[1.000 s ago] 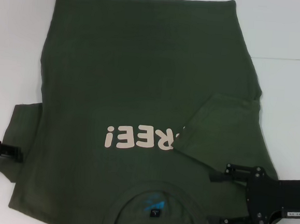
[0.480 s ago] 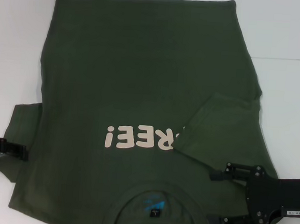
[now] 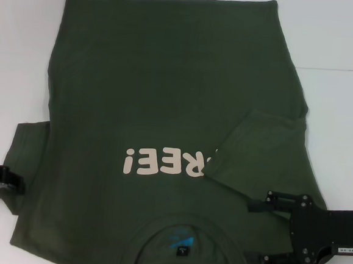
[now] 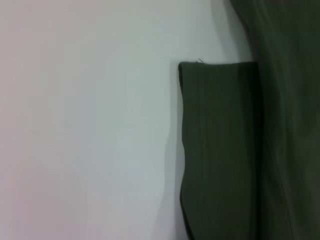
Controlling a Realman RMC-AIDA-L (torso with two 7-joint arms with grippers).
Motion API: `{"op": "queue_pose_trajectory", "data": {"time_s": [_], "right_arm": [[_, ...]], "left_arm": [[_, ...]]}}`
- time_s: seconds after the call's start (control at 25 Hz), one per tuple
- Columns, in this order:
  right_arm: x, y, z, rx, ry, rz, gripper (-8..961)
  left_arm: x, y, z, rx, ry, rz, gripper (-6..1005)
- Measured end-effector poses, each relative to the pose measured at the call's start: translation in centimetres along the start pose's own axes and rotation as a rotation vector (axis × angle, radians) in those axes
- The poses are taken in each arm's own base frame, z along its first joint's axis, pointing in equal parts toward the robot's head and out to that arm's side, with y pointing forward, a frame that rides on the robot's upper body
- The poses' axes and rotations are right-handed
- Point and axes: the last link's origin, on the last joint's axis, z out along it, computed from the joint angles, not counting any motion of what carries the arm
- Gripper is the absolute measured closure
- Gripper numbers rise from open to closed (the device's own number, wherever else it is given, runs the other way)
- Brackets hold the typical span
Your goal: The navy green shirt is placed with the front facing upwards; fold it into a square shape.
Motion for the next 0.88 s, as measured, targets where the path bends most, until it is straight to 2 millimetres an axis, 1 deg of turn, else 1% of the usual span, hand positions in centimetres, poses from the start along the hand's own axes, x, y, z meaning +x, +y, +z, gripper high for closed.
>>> {"op": "queue_pose_trajectory", "data": {"time_s": [0.08,0.32,0.48,0.6,0.88], "right_arm": [[0.01,0.01,0.00,0.000,0.000,0.000,38],[0.02,0.00,-0.03,0.002,-0.001,0.003,38],[0.01,0.00,-0.02,0.001,0.000,0.003,38],[0.00,-0.01,-0.01,0.001,0.000,0.004,38],[-0.01,-0.05,-0.01,0.003,0.000,0.005,38]], "left_arm": [[0.02,-0.02,-0.02,0.001,0.000,0.000,268],[0.05,0.05,0.00,0.003,-0.001,0.010,499],[0.05,0.09,0.02,0.003,-0.002,0.015,716],[0.09,0.15,0.03,0.003,-0.002,0.021,945],[0.28,0.51,0.22,0.015,0.004,0.059,956]]}}
